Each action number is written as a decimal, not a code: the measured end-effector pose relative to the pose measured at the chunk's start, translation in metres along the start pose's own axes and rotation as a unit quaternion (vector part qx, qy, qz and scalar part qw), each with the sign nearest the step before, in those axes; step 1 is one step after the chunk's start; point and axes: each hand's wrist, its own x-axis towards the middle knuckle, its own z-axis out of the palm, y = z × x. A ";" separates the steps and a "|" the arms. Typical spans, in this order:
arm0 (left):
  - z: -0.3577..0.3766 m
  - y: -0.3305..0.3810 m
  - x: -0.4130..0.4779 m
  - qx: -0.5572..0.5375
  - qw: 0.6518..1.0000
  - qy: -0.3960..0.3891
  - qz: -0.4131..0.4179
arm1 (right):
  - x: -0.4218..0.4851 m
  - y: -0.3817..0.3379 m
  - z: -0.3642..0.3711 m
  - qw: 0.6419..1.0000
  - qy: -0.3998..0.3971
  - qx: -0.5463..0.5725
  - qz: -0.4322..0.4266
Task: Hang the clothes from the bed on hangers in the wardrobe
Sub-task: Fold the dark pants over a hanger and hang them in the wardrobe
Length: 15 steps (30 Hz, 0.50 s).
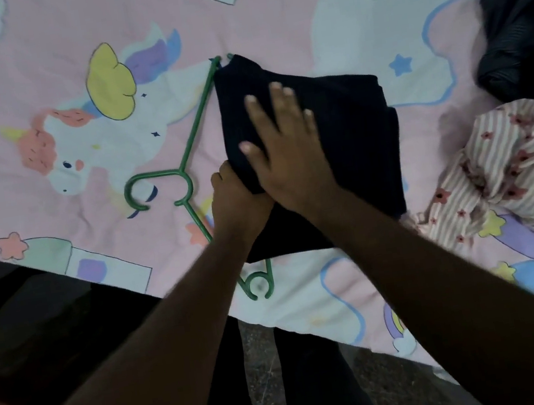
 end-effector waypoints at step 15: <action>-0.025 -0.016 0.027 -0.135 0.970 -0.180 -0.091 | 0.048 0.010 0.030 0.975 -0.048 -0.140 -0.167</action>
